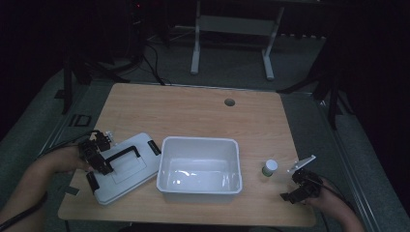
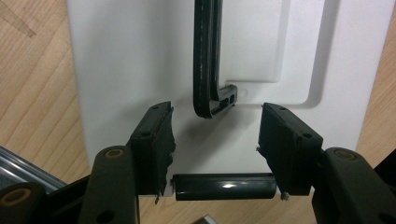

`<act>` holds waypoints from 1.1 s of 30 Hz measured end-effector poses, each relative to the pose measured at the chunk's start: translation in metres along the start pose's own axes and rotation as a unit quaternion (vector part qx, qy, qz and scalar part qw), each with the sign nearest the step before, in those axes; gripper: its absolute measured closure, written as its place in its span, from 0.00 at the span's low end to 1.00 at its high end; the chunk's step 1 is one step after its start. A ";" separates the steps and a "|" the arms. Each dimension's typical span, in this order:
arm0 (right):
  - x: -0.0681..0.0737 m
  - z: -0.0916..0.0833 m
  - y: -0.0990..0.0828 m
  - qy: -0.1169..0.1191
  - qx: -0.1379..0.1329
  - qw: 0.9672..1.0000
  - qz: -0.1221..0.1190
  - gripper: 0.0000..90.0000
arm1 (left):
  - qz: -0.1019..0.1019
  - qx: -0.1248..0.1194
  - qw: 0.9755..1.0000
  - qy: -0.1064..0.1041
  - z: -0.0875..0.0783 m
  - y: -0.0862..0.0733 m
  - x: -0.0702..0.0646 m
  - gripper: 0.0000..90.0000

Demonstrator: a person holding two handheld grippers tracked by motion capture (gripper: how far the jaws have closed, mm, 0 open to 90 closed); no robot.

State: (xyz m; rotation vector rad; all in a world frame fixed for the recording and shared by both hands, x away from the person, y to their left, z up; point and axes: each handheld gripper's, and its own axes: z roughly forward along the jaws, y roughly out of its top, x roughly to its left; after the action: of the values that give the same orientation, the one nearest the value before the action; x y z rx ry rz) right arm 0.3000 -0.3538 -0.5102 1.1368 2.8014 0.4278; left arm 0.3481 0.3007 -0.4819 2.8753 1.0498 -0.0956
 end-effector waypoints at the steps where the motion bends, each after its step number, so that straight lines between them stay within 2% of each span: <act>1: -0.001 0.000 0.002 0.004 0.011 1.000 -0.005 0.15 | 0.001 0.001 1.000 0.000 0.000 0.000 -0.001 0.49; 6: -0.001 -0.001 0.009 0.014 0.061 0.997 -0.036 0.16 | 0.005 0.009 1.000 0.003 0.002 0.002 -0.002 0.49; 9: 0.000 -0.003 0.014 0.026 0.098 0.994 -0.052 0.16 | 0.006 0.008 1.000 0.003 0.001 0.002 -0.002 0.49; 11: 0.000 -0.003 0.018 0.033 0.114 0.991 -0.059 0.16 | 0.007 0.008 1.000 0.004 0.000 0.003 -0.002 0.49; 20: -0.002 -0.007 0.029 0.030 0.120 0.989 -0.076 0.16 | 0.009 0.008 1.000 0.006 -0.002 0.004 -0.004 0.49; 21: -0.004 -0.010 0.038 0.030 0.119 0.988 -0.090 0.17 | 0.010 0.011 1.000 0.007 -0.002 0.005 -0.005 0.49; 22: -0.004 -0.010 0.039 0.031 0.120 0.988 -0.094 0.17 | 0.013 0.011 1.000 0.008 -0.002 0.006 -0.005 0.49; 25: -0.006 -0.011 0.045 0.032 0.128 0.987 -0.095 0.17 | 0.016 0.012 1.000 0.008 -0.002 0.007 -0.006 0.49; 33: -0.010 -0.010 0.059 0.026 0.127 0.987 -0.093 0.15 | 0.015 0.014 1.000 0.009 -0.001 0.007 -0.007 0.49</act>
State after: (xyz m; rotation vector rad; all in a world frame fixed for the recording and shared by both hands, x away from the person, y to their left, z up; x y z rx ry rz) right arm 0.3446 -0.3227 -0.4833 0.8993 3.0391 0.0862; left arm 0.3476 0.2909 -0.4794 2.9216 1.0165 -0.0840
